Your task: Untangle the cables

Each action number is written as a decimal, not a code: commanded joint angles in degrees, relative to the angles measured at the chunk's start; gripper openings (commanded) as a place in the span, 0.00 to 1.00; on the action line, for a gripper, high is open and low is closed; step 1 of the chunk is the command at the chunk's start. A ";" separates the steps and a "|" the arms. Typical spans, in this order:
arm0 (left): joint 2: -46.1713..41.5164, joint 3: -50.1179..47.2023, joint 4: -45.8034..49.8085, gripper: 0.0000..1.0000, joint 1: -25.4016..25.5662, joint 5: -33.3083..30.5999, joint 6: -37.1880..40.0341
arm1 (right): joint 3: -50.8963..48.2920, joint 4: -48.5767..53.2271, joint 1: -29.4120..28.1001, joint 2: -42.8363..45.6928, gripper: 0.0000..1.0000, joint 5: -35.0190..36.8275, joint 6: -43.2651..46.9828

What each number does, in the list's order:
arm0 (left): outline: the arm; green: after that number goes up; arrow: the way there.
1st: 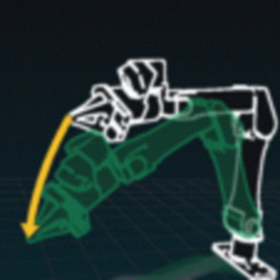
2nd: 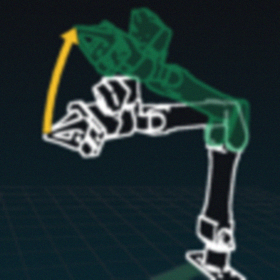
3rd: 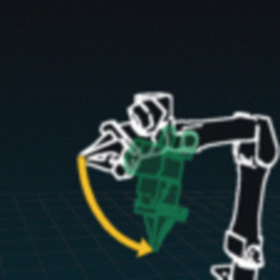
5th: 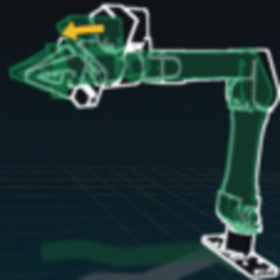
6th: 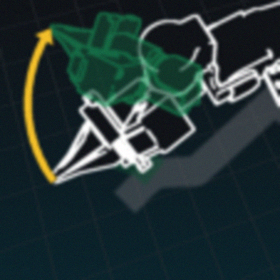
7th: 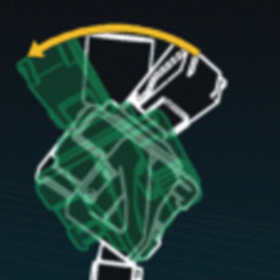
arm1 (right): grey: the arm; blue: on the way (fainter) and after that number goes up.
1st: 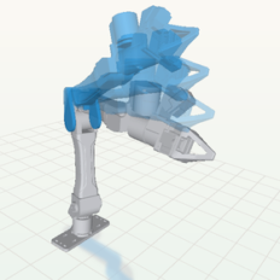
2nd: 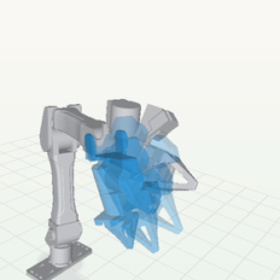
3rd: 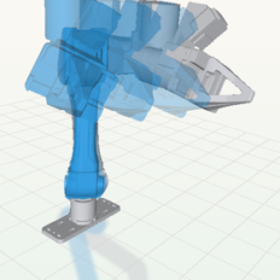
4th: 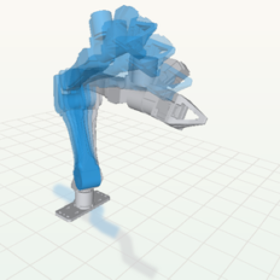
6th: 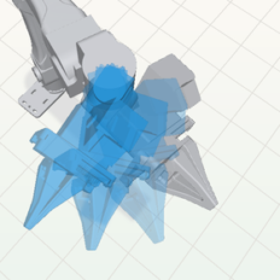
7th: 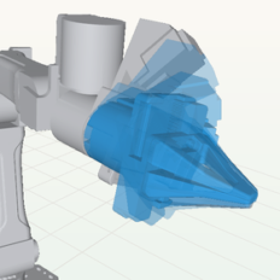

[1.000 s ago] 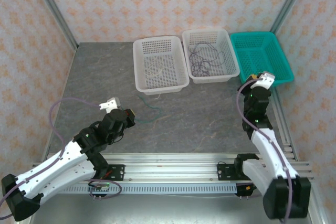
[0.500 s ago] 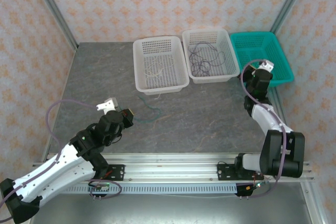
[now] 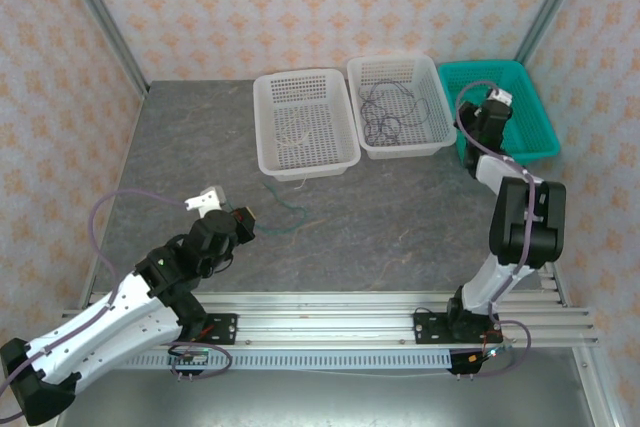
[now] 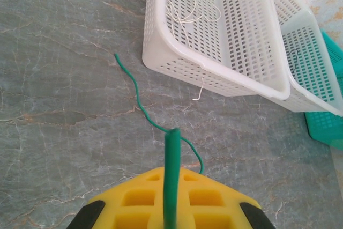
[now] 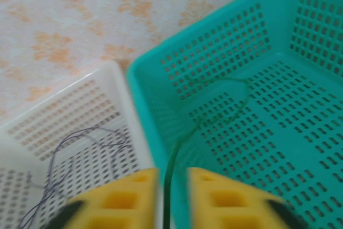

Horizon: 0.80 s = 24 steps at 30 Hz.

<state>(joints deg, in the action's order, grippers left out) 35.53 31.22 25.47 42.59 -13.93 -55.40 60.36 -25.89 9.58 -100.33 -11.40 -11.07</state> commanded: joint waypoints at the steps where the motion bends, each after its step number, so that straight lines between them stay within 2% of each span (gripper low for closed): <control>1: -0.06 -0.90 -1.57 0.00 -0.58 -1.41 0.22 | 3.84 6.05 3.84 -1.61 0.57 3.76 -7.44; 2: -0.02 -0.82 -1.35 0.00 -0.58 -1.47 0.29 | 4.30 8.63 3.95 -1.03 0.66 6.85 -9.55; 5: 0.24 -0.80 -1.38 0.00 -0.53 -1.58 0.27 | 2.97 10.95 3.97 2.66 0.78 10.35 -11.89; 11: 1.43 -0.44 -2.40 0.00 -0.58 -1.03 0.38 | -2.52 12.87 3.95 13.43 0.83 9.18 -18.09; 14: 1.64 -0.35 -3.04 0.00 -0.58 -0.22 0.12 | -7.43 12.53 3.95 20.25 0.83 5.19 -21.41; 18: 2.47 0.18 -4.22 0.00 -0.57 1.87 0.24 | -15.35 14.05 3.67 30.45 0.82 -5.91 -26.97; 20: 3.45 1.00 -4.61 0.00 -0.57 3.69 0.76 | -18.19 16.54 2.61 36.11 0.81 -11.94 -26.81; 22: 4.88 1.91 -5.46 0.00 -0.58 6.23 1.50 | -20.72 19.52 -0.33 42.04 0.80 -17.29 -23.58; 24: 6.64 3.31 -5.79 0.00 -0.49 9.28 2.27 | -22.79 23.52 -6.13 48.95 0.79 -17.94 -19.55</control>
<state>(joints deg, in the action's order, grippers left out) 40.75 31.51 21.85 42.57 -9.15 -54.94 39.29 -7.88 8.88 -58.54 -20.88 -34.09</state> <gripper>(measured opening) 0.050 0.798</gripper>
